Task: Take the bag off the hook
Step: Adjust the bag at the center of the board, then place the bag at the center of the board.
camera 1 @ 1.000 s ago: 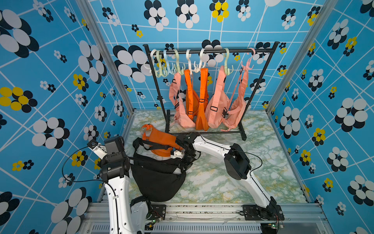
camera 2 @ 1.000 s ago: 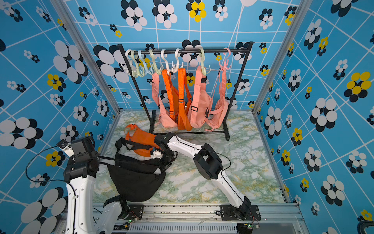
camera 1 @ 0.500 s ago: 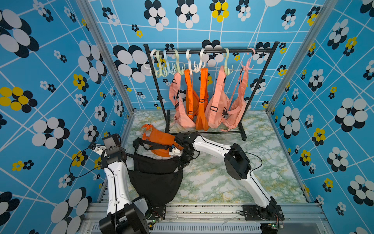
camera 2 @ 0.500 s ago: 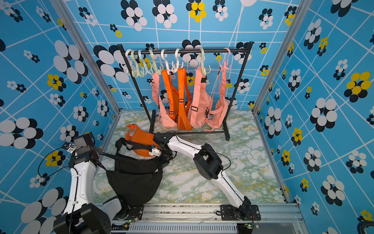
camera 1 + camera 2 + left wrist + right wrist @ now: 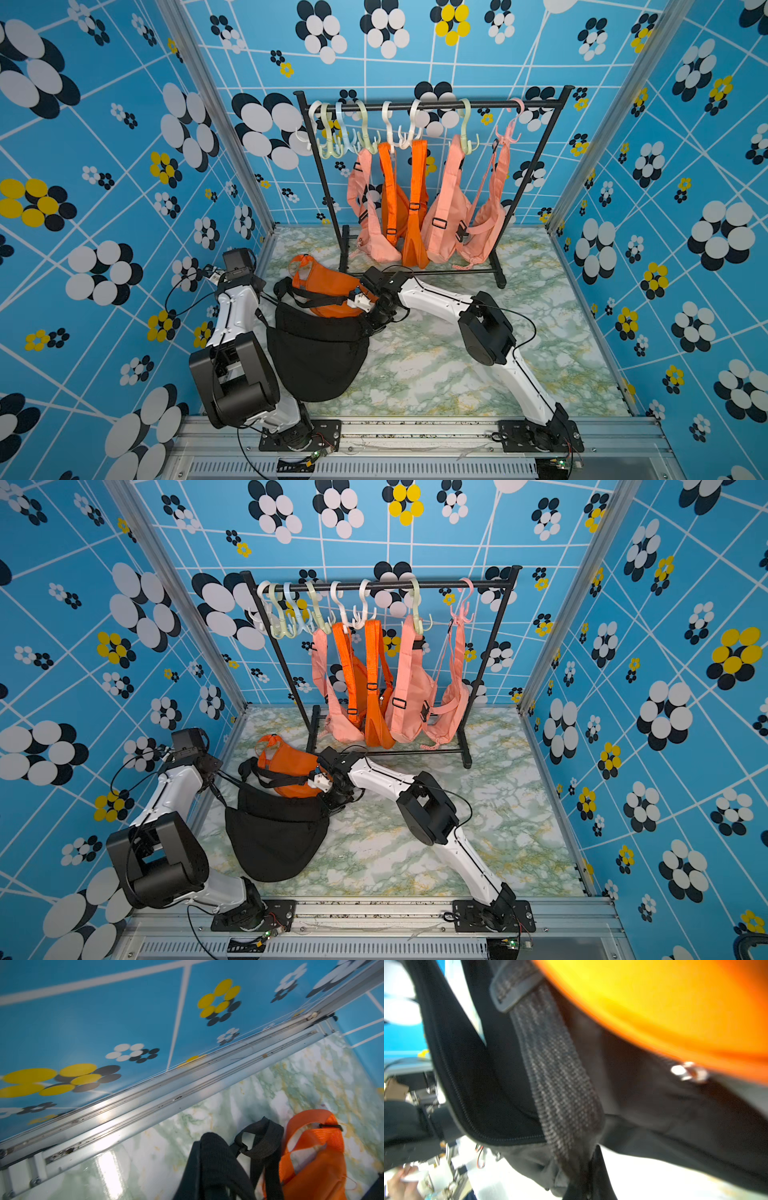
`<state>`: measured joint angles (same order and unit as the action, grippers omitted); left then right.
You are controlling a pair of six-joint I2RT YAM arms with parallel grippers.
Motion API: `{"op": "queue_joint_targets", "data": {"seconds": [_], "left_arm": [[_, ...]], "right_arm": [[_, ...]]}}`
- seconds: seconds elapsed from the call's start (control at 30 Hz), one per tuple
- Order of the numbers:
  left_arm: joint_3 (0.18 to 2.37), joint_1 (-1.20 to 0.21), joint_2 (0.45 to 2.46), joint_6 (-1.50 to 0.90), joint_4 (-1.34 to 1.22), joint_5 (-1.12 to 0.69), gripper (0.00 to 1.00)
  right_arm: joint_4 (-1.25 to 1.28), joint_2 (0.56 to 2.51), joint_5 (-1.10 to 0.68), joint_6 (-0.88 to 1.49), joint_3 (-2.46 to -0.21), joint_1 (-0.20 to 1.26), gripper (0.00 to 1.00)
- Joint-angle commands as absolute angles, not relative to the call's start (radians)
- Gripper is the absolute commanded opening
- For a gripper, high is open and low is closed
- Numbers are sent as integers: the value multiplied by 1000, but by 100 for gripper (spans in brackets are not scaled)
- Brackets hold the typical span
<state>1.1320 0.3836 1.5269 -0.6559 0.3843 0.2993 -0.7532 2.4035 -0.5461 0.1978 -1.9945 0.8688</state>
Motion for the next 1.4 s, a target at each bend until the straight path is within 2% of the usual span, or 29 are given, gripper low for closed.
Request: {"op": "queue_joint_targets", "data": {"seconds": [0.0, 0.2, 0.43, 0.6, 0.7, 0.73, 0.77, 0.83, 0.87, 0.93, 0.97, 1.07, 1.37], "left_arm": [[1208, 333, 1559, -611, 342, 313, 2], [1238, 311, 1526, -577, 370, 351, 3], [1218, 350, 1393, -545, 467, 424, 4], [1203, 397, 1338, -525, 506, 485, 5], [1187, 414, 1338, -528, 499, 472, 10], [1185, 414, 1343, -529, 496, 460, 21], [1183, 414, 1348, -533, 491, 443, 45], [1179, 412, 1351, -548, 484, 419, 76], [1177, 413, 1350, -558, 481, 406, 87], [1178, 409, 1346, -569, 475, 382, 98], [1179, 402, 1342, -571, 476, 381, 99], [1185, 387, 1330, -569, 474, 373, 99], [1111, 285, 1294, -583, 416, 223, 99]], "right_arm": [[-651, 2402, -484, 278, -1958, 801, 0], [-691, 2322, -464, 231, -1922, 805, 0], [-794, 2186, -408, 116, -1835, 903, 0], [-839, 2200, -463, 94, -1846, 926, 2], [-856, 2236, -478, 90, -1879, 934, 2], [-853, 2242, -481, 92, -1886, 936, 5], [-844, 2246, -487, 99, -1891, 937, 14], [-826, 2249, -506, 113, -1902, 937, 37], [-830, 2256, -515, 116, -1922, 936, 47], [-854, 2266, -510, 122, -1967, 934, 61], [-854, 2267, -509, 126, -1982, 933, 66], [-835, 2253, -507, 147, -1996, 925, 72], [-806, 2128, -434, 159, -1932, 839, 72]]}}
